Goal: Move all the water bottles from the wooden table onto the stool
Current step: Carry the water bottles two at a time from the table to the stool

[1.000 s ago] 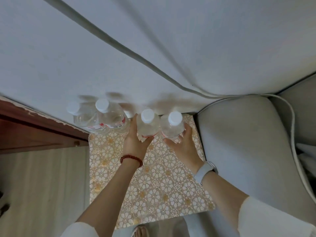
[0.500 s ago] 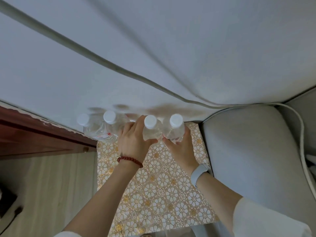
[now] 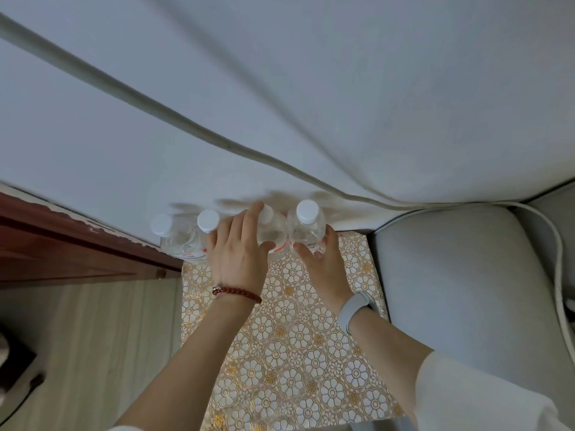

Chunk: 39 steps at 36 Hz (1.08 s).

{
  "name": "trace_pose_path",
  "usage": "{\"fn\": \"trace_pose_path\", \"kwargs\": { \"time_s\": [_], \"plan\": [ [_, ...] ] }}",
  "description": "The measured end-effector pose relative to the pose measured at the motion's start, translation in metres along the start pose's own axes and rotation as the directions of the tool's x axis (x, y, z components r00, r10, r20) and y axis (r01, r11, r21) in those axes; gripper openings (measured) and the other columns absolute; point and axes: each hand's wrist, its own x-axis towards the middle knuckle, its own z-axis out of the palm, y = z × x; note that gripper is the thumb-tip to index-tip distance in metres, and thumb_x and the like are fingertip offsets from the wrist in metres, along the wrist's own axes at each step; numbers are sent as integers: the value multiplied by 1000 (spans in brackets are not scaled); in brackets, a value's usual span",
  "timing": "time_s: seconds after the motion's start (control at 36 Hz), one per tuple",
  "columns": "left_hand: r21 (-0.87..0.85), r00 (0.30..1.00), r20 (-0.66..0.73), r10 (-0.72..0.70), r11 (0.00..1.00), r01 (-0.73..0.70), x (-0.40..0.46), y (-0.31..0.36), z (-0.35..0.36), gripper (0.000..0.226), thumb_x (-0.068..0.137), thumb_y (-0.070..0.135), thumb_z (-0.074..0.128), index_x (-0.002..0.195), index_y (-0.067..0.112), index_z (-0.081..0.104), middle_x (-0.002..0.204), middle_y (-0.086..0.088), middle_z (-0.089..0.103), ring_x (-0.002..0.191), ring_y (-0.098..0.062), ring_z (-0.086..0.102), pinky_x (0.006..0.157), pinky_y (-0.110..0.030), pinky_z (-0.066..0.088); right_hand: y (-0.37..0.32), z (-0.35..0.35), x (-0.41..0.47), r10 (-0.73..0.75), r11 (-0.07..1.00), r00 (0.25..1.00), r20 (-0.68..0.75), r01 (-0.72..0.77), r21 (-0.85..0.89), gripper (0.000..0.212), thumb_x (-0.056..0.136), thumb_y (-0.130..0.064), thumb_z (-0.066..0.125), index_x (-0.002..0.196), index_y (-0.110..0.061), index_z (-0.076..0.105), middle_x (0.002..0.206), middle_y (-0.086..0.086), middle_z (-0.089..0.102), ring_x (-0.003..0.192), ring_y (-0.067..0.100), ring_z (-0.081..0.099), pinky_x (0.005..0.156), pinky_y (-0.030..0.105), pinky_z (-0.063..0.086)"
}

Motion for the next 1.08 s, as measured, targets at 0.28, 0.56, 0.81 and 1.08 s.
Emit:
{"fn": "trace_pose_path", "kwargs": {
  "time_s": [0.28,0.56,0.81,1.08],
  "plan": [
    [-33,983,169,-69,997,76,-13,4,-14,73,73,25,73,137,16,37,133,-11,51,117,-33,50,94,-49,40,-13,-5,-14,131,988,987,92,-122,-92,83,87,-30,60,147,-20,3,152,5,27,138,23,27,111,36,25],
    [-223,865,212,-455,839,496,-121,-24,-122,51,86,29,56,134,19,40,138,-3,43,125,-23,37,99,-44,32,-58,9,-137,276,931,924,266,-188,-312,31,91,-23,49,121,-15,49,113,3,60,62,-1,51,51,14,38],
    [-159,669,-32,-742,665,730,-333,-129,-309,36,87,24,55,121,13,52,117,-12,56,108,-34,48,87,-42,39,-115,162,-354,62,860,673,737,339,-383,19,94,-23,47,108,-17,58,96,2,61,83,11,58,58,8,39],
    [-173,198,-320,-926,263,949,-707,-166,-520,43,88,24,52,129,13,46,130,-12,50,120,-32,44,96,-42,40,-90,298,-725,88,754,100,991,644,-132,11,91,-15,49,95,-17,58,101,15,67,98,31,62,89,42,48]
  ]
}}
